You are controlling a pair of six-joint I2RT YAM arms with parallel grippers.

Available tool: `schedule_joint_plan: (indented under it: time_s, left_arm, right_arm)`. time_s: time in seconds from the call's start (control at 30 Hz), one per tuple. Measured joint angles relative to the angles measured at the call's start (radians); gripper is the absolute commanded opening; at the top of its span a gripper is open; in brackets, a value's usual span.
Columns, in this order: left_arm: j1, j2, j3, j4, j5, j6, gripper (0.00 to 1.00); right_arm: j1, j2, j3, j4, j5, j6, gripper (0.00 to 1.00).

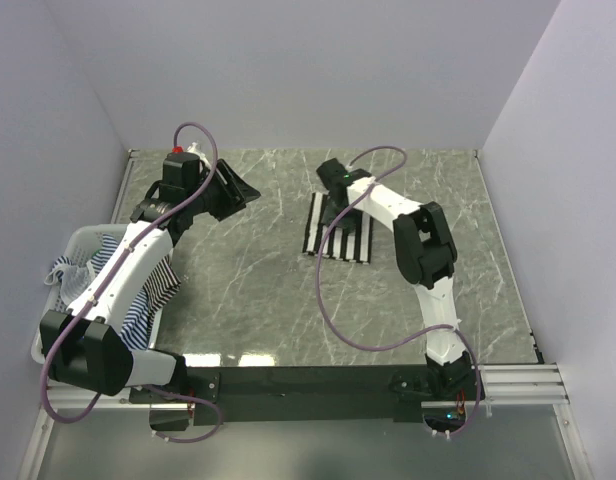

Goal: Fold and stack the tank tops
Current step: Neatly place the folded tank top to the corner

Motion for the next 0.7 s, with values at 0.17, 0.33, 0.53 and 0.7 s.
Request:
schedule_joint_plan:
  time_s: [0.17,0.33,0.53,0.7]
  left_arm:
    - [0.001,-0.03,-0.02,-0.006,0.023,0.011,0.59]
    - [0.002,-0.04,-0.02,-0.02,0.038,0.019,0.59]
    - [0.002,-0.042,-0.02,-0.033,0.06,0.04,0.59]
    - [0.002,-0.053,-0.018,-0.061,0.076,0.06,0.59]
  right_arm:
    - [-0.13,0.007,0.022,-0.033,0.001,-0.006,0.53]
    - [-0.257,0.078,0.137,-0.072,0.002,-0.035,0.52]
    - [-0.39,0.18,0.338,-0.124,0.0,-0.093,0.52]
    - [-0.503,0.224,0.455,-0.131,-0.016,-0.164,0.54]
